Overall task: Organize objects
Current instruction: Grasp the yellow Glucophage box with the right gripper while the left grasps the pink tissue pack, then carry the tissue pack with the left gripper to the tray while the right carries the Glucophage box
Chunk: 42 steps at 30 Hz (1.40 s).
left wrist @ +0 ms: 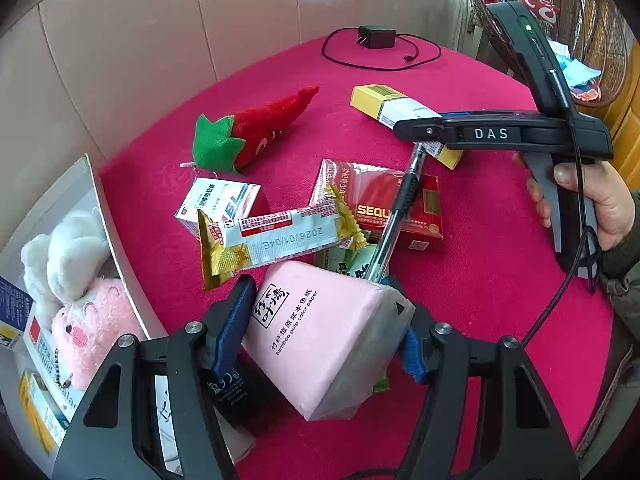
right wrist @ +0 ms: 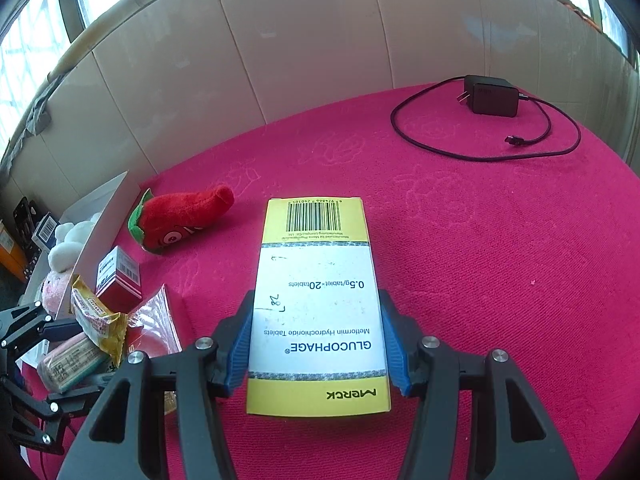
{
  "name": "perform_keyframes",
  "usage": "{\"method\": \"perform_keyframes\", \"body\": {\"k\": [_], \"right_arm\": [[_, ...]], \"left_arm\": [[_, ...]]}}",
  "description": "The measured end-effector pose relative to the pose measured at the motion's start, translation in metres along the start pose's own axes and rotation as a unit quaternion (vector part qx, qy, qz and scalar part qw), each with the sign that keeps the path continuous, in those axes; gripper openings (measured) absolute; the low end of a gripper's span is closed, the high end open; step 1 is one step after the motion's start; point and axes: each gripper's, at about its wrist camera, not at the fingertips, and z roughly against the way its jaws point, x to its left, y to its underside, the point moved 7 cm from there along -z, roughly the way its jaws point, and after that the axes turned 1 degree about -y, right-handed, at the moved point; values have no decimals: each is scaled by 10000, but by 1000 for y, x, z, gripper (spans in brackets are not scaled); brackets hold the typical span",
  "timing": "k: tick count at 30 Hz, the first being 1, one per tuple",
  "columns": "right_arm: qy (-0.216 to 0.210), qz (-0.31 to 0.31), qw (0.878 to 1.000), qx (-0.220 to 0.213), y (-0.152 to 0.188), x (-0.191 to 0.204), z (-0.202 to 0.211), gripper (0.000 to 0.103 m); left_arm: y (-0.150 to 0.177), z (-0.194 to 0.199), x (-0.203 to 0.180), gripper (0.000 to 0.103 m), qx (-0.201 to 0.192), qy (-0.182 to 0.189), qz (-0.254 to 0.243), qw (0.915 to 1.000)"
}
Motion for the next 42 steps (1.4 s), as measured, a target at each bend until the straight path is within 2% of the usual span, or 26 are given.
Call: {"method": "perform_keyframes", "body": {"k": [3, 8, 11, 14, 19, 21, 26, 32, 37, 42], "right_arm": [[-8, -15, 10000, -7, 0, 1, 0, 56], [-41, -128, 9999, -58, -1, -4, 1, 56], [-54, -261, 9996, -107, -1, -8, 2, 56], [-91, -423, 9989, -165, -1, -13, 5, 56], [-162, -671, 9972, -282, 5, -21, 18, 56], [-208, -741, 9965, -336, 10, -21, 26, 56], [-451, -837, 9942, -495, 19, -14, 50, 56], [-713, -719, 9913, -837, 10, 5, 86, 56], [-974, -445, 9870, -1196, 2, 31, 120, 56], [-1212, -230, 9837, -1308, -1, 56, 139, 56]], "left_arm": [[-1, 10, -3, 54, -220, -31, 189, 9996], [4, 32, -7, 35, -660, -42, 600, 9960], [9, 45, -11, 29, -851, -6, 807, 9931], [13, 54, -16, 28, -952, 95, 901, 9913], [25, 55, -29, 28, -887, -166, 692, 9935], [29, 56, -30, 28, -878, -148, 716, 9935], [39, 51, -27, 28, -794, -237, 873, 9927], [46, 52, -25, 26, -806, -274, 1016, 9912], [48, 67, -27, 26, -1102, -190, 1244, 9859], [44, 96, -27, 26, -1537, -131, 1368, 9785]]}}
